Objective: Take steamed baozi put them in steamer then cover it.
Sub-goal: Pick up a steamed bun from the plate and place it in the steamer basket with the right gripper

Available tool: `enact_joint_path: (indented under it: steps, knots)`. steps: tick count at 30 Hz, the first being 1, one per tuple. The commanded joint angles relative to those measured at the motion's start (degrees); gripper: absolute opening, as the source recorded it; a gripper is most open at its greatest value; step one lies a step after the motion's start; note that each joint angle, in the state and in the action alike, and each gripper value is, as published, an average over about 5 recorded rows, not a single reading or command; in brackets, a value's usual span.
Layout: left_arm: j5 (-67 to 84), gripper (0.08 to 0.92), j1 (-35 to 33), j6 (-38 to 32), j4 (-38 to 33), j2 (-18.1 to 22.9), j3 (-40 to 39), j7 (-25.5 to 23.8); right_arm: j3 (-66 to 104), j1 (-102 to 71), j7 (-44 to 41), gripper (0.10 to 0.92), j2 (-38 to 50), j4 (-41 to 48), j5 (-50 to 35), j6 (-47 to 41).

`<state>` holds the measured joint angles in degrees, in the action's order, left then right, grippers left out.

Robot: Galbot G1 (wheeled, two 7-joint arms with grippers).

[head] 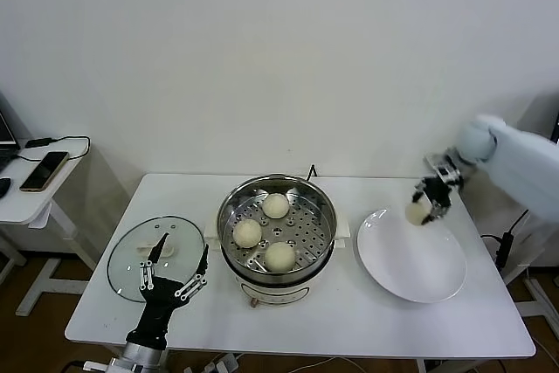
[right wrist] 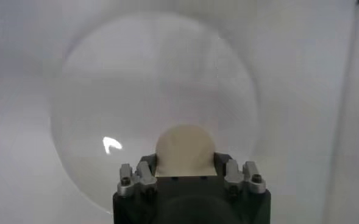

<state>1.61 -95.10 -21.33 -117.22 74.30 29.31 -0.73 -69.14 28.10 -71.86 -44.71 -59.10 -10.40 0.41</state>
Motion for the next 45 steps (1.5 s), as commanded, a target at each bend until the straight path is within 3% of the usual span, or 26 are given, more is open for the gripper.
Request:
enact_joint_path:
  steps: [1, 9, 19, 45]
  knots:
    - [-0.03, 0.823, 0.03, -0.03, 0.03, -0.06, -0.14, 0.00, -14.73, 20.39, -1.50, 0.637, -6.93, -13.20, -18.70, -7.59]
    - [-0.07, 0.823, 0.31, 0.06, -0.07, 0.00, -0.49, 0.00, -19.40, 23.86, 4.14, 0.636, -16.11, -19.47, -28.85, -13.58]
    - [0.05, 0.823, 0.21, -0.11, -0.46, -0.11, -0.03, 0.12, -23.17, 19.57, 7.54, 0.636, -25.29, -16.53, -27.33, -15.03]
    - [1.42, 0.823, 0.29, -0.81, -1.11, 0.19, 0.27, 0.35, -23.88, 11.24, 11.97, 0.655, -25.41, -11.83, -22.18, -15.89]
